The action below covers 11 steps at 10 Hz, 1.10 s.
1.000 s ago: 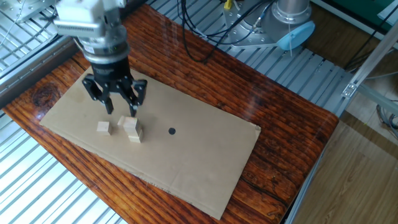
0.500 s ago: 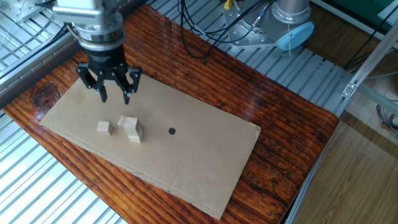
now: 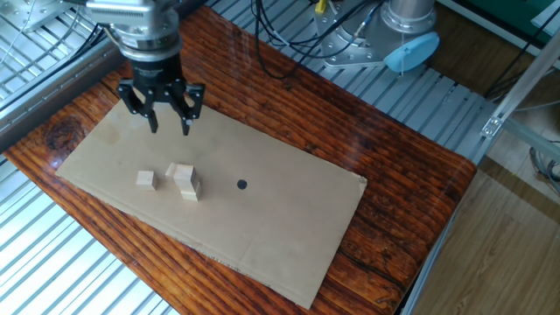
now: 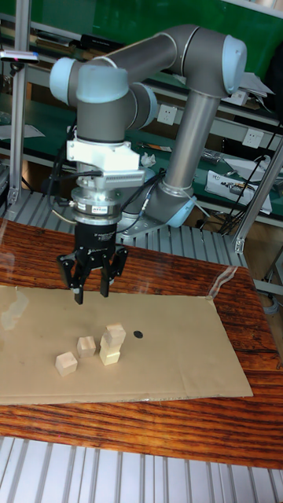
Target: Stack the blocks in a vertical line of five
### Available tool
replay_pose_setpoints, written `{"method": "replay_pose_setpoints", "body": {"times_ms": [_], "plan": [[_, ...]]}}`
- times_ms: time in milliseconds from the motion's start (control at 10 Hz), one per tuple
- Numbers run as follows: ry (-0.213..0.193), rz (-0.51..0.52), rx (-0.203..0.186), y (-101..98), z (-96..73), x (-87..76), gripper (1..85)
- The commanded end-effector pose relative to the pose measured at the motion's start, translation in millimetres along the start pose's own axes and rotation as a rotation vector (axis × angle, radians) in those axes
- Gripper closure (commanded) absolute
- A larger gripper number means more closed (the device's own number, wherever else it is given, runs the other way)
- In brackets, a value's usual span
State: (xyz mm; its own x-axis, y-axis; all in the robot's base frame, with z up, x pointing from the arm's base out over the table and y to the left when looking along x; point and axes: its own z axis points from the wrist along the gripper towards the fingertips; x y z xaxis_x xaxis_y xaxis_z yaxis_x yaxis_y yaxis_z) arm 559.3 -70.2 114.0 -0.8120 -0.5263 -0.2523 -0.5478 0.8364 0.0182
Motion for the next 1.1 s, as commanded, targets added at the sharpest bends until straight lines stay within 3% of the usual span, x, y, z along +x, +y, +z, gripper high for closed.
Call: {"method": "replay_pose_setpoints", "body": {"times_ms": [0,100,300,400,500,600,700,1000], "plan": [[-0.036,0.027,-0.015,5.7,20.4,8.1,33.0],[-0.019,0.061,-0.034,10.7,19.8,12.1,32.7],[0.066,0.106,-0.016,7.1,19.4,34.1,36.3],[0.078,0.149,0.048,-8.9,18.9,38.4,45.0],[0.065,0.138,0.050,-9.7,19.1,35.1,49.3],[0.026,0.127,0.017,-4.9,29.8,26.7,37.7],[0.000,0.123,0.000,-7.9,46.1,25.1,33.7],[-0.054,0.180,-0.043,-9.3,70.9,13.9,30.0]]}}
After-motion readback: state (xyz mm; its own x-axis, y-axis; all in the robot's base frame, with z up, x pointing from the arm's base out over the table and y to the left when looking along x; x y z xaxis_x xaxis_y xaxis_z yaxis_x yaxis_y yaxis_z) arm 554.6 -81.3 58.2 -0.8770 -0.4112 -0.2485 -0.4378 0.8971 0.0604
